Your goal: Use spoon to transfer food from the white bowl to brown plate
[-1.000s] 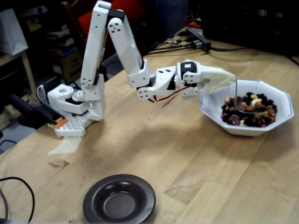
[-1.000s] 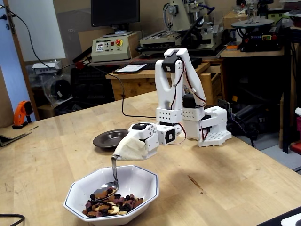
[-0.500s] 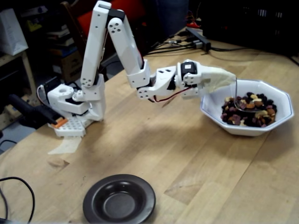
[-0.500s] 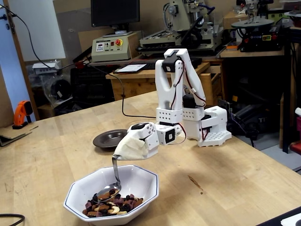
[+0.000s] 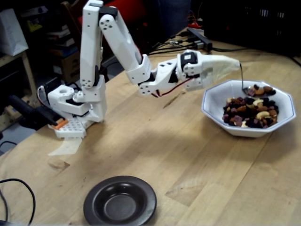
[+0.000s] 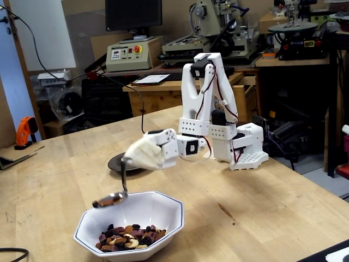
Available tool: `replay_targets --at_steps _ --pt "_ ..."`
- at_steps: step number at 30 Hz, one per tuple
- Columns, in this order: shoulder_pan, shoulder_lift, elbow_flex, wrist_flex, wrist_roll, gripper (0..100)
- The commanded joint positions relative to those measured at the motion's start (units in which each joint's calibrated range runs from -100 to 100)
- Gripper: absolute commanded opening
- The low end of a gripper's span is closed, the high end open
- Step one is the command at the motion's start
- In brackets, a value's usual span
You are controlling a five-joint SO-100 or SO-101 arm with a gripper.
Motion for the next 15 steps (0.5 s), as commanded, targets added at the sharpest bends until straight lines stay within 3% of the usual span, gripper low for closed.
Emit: replay_targets --at_steps 1,15 --pt "2.07 -7.63 -1.65 1.21 0.05 4" --pt "9.03 -19.27 -1.74 17.89 0.1 4"
